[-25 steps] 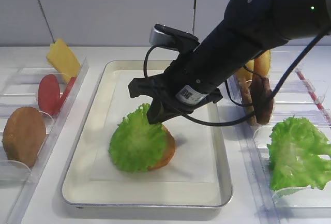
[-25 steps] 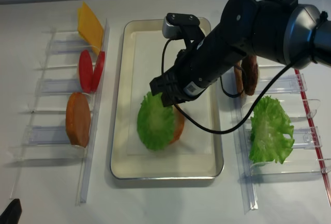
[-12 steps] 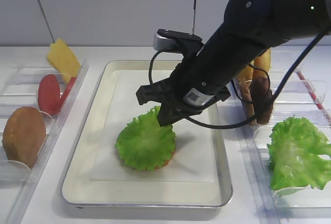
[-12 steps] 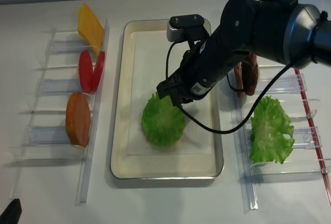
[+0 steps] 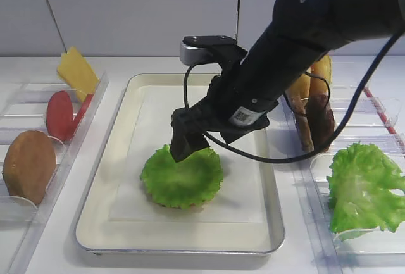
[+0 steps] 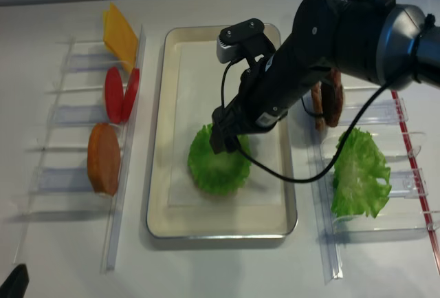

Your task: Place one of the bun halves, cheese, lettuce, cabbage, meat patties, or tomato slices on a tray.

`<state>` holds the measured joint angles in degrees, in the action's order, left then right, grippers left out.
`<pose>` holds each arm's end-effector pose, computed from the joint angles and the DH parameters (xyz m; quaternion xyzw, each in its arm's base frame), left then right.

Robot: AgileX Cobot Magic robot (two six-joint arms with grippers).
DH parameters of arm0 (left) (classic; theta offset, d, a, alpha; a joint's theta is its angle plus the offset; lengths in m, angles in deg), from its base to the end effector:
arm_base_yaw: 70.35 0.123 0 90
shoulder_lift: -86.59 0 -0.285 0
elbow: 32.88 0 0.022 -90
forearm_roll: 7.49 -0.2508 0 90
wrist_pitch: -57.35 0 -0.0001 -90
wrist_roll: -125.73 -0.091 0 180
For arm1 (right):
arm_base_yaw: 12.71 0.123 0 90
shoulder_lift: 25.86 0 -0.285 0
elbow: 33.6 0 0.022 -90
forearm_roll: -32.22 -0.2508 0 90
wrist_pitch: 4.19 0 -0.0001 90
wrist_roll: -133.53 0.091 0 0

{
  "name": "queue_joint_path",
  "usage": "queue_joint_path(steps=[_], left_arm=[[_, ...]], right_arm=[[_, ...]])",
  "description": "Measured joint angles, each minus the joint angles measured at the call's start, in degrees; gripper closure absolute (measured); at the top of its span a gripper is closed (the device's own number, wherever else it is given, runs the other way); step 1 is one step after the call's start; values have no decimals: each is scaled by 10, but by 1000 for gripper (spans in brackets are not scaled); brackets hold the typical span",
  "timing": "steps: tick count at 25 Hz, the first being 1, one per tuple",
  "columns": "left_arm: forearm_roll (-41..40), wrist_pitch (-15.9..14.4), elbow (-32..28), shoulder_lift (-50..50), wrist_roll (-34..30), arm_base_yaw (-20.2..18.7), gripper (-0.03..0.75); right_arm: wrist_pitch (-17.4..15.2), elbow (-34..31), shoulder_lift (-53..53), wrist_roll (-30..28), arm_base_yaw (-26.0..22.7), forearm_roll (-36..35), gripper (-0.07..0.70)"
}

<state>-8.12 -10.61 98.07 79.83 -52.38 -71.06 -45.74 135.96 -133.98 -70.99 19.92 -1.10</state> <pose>-0.0123 0.0011 0.2650 -0.0097 0.8819 -0.0052 0.4712 0.2811 0.2194 0.2164 -0.2946 0.9141 0.2355 0.1492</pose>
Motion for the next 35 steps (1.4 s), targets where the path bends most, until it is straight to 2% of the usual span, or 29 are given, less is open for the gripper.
queue_joint_path(steps=[3, 6, 9, 11, 13, 15, 19, 22, 24, 29, 35], left_arm=[[0, 0, 0, 0, 0, 0, 244], [0, 0, 0, 0, 0, 0, 244], [0, 0, 0, 0, 0, 0, 244], [0, 0, 0, 0, 0, 0, 244], [0, 0, 0, 0, 0, 0, 244], [0, 0, 0, 0, 0, 0, 244], [0, 0, 0, 0, 0, 0, 244], [0, 0, 0, 0, 0, 0, 244], [0, 0, 0, 0, 0, 0, 244], [0, 0, 0, 0, 0, 0, 244], [0, 0, 0, 0, 0, 0, 244]], right_arm=[[-48, 34, 0, -1, 0, 36, -55], [-139, 82, 0, 9, 0, 96, -59], [-226, 114, 17, 62, 0, 207, -60], [-254, 117, 47, 110, -1, 279, -60], [-256, 109, 89, 139, -15, 313, -60], [-238, 88, 145, 151, -43, 316, -60], [-165, 3, 279, 154, -117, 309, -60], [-120, -78, 374, 119, -155, 285, -60], [-108, -129, 433, 87, -160, 263, -60], [-112, -234, 564, 68, -160, 238, -60], [-183, -311, 728, 91, -161, 234, -60]])
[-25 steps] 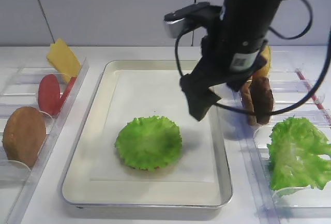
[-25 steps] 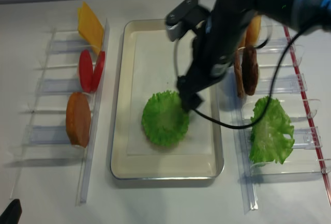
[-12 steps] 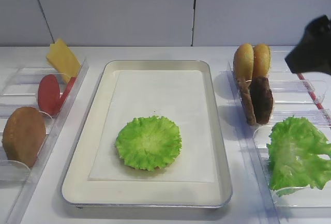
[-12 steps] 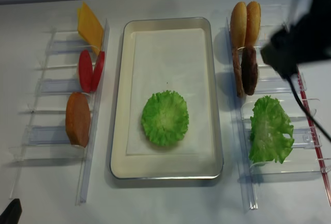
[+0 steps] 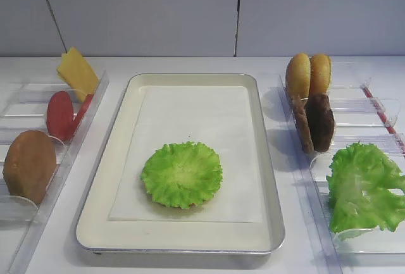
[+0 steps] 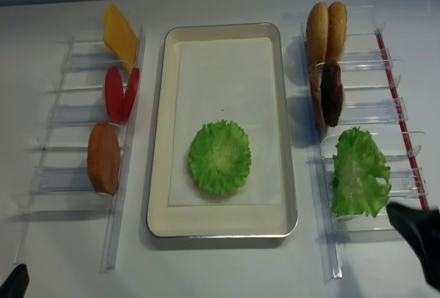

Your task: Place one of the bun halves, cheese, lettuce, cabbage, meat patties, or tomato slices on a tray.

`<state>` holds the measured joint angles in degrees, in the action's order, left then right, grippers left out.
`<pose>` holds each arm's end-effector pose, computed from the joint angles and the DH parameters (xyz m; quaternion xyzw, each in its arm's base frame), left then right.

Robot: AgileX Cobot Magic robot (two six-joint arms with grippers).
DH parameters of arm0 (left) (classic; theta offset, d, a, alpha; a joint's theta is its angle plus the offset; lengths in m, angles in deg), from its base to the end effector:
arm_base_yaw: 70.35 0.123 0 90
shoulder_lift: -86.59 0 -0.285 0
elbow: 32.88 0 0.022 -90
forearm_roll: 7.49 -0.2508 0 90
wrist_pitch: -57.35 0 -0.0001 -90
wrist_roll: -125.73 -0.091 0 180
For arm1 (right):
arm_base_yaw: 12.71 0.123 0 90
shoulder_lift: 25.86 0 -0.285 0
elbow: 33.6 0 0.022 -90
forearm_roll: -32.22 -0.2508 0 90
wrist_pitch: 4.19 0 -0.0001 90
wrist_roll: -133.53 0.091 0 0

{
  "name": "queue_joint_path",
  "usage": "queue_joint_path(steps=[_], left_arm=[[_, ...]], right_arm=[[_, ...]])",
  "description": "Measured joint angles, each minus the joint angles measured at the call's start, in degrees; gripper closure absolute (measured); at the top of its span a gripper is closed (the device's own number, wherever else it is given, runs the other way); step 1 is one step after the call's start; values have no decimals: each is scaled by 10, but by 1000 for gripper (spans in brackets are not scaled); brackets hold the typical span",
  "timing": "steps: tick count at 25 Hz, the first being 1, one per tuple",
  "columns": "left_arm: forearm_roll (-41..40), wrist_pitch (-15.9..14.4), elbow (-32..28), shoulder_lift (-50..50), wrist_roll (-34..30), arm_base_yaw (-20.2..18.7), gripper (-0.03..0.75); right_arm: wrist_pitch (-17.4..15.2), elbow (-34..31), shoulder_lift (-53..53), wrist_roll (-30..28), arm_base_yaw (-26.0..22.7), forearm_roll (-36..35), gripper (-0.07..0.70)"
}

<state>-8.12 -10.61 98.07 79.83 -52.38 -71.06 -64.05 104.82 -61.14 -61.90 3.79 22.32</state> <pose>-0.0123 0.0011 0.2650 -0.0097 0.8819 -0.0052 0.4712 0.0620 0.0325 0.3009 -0.2424 0.8938 0.0888 0.3666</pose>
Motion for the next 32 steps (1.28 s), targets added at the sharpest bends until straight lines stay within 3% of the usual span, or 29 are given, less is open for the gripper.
queue_joint_path(steps=[11, 25, 28, 32], left_arm=[[0, 0, 0, 0, 0, 0, 244], [-1, 1, 0, 0, 0, 0, 244], [-1, 1, 0, 0, 0, 0, 244], [-1, 1, 0, 0, 0, 0, 244]], right_arm=[[-53, -83, 276, 33, 0, 41, -60], [-56, -85, 285, 65, -1, 72, -48], [-56, -85, 285, 66, -29, 72, -47], [-56, -85, 285, 66, -106, 72, -47]])
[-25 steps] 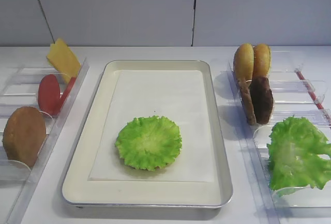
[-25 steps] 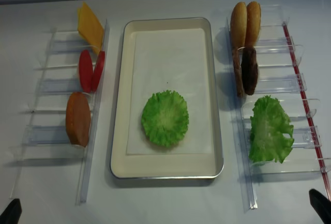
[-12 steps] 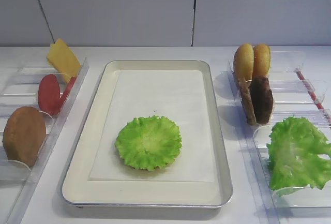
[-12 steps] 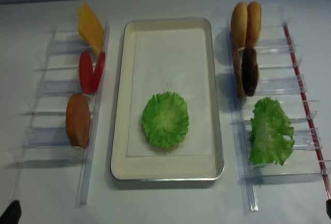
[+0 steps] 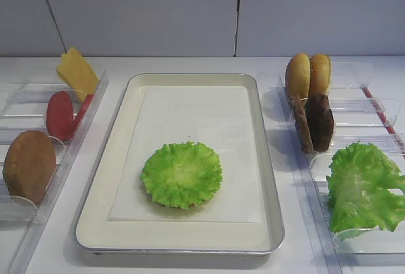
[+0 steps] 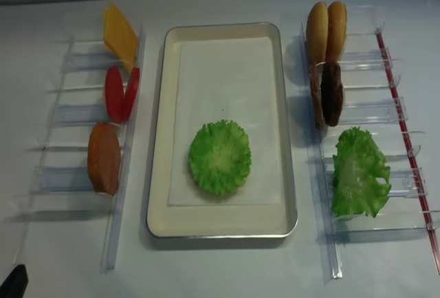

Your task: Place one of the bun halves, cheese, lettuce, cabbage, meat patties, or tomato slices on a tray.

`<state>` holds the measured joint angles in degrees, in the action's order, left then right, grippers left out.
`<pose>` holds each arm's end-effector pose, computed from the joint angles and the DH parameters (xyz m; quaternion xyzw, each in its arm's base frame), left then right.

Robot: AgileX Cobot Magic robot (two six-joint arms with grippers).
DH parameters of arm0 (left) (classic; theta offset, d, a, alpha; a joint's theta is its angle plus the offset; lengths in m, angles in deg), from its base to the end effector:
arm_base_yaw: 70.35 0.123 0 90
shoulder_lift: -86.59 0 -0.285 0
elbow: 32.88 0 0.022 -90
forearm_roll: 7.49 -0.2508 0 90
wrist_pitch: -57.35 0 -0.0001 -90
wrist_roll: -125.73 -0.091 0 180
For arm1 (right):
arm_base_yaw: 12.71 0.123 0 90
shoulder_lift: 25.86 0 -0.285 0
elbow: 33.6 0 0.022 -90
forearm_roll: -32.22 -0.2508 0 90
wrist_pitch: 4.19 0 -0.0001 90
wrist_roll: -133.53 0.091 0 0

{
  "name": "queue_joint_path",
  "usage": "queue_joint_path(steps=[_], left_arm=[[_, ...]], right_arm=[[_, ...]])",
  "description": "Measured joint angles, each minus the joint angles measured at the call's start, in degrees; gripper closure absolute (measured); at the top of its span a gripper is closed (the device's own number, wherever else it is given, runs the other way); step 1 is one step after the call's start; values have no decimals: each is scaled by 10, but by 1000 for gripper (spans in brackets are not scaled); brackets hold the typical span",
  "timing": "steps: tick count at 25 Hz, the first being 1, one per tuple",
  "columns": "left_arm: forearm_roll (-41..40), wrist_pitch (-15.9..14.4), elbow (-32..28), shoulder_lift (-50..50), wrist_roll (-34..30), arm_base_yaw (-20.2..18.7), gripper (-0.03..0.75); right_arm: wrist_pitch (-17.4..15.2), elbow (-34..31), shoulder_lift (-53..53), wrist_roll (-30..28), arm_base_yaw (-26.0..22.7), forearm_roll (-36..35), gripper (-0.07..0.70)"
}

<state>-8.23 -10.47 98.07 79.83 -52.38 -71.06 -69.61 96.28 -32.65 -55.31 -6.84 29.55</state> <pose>-0.0122 0.0012 0.2652 -0.0098 0.8814 -0.0043 0.4723 -0.0084 0.0030 0.2634 -0.1138 0.8683 0.0107 0.4826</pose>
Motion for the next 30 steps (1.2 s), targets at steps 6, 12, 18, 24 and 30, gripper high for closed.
queue_joint_path(steps=[6, 12, 18, 24, 30], left_arm=[[0, 0, 0, 0, 0, 0, 244], [0, 0, 0, 0, 0, 0, 244], [0, 0, 0, 0, 0, 0, 244], [0, 0, 0, 0, 0, 0, 244], [0, 0, 0, 0, 0, 0, 244]], right_arm=[[0, 0, 0, 0, -49, 0, -47], [0, 0, 0, 0, -51, 0, -47], [0, 0, 0, 0, -51, 0, -47], [0, 0, 0, 2, -51, 0, -47], [0, 0, 0, 2, -51, 1, -47]])
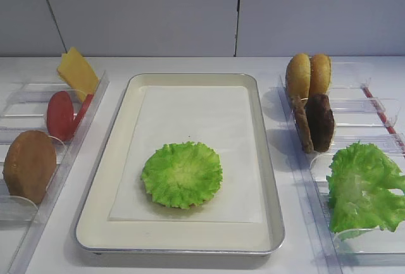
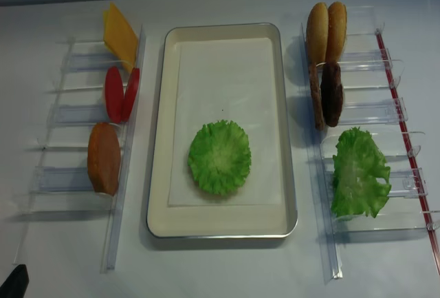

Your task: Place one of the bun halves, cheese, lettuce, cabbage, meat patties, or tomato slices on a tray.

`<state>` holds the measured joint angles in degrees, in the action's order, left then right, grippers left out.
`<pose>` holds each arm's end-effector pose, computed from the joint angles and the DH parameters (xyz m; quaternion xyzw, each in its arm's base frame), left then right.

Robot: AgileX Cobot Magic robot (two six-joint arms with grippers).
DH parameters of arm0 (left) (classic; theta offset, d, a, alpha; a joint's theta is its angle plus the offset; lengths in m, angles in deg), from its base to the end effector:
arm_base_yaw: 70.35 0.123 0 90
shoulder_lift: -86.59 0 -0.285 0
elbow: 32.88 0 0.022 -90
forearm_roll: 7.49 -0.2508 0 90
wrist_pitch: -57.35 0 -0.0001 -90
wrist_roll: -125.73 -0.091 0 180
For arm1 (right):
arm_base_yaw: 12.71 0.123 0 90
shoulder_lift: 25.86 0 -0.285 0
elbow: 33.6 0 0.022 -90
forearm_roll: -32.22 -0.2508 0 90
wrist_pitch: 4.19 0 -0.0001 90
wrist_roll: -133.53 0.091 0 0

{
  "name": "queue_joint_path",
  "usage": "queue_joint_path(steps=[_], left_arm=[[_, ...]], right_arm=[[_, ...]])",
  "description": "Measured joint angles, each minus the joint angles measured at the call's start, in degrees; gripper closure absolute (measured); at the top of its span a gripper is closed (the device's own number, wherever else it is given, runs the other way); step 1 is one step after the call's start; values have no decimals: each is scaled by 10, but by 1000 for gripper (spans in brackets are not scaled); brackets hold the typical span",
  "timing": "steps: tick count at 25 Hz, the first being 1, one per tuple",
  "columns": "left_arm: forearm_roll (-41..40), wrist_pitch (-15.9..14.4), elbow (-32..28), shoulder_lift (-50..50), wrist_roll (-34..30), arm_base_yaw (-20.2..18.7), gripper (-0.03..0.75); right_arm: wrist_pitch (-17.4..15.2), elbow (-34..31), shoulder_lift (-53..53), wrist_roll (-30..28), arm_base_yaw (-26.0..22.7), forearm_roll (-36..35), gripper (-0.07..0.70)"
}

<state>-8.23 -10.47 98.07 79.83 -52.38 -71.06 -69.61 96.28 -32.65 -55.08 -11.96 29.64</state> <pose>-0.0122 0.0012 0.2652 -0.0098 0.8814 -0.0043 0.4723 -0.0081 0.0036 0.2634 -0.0731 0.8727 -0.0106 0.4826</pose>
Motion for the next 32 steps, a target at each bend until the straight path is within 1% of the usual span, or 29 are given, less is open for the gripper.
queue_joint_path(steps=[32], left_arm=[[0, 0, 0, 0, 0, 0, 244]], right_arm=[[0, 0, 0, 0, 0, 0, -47]])
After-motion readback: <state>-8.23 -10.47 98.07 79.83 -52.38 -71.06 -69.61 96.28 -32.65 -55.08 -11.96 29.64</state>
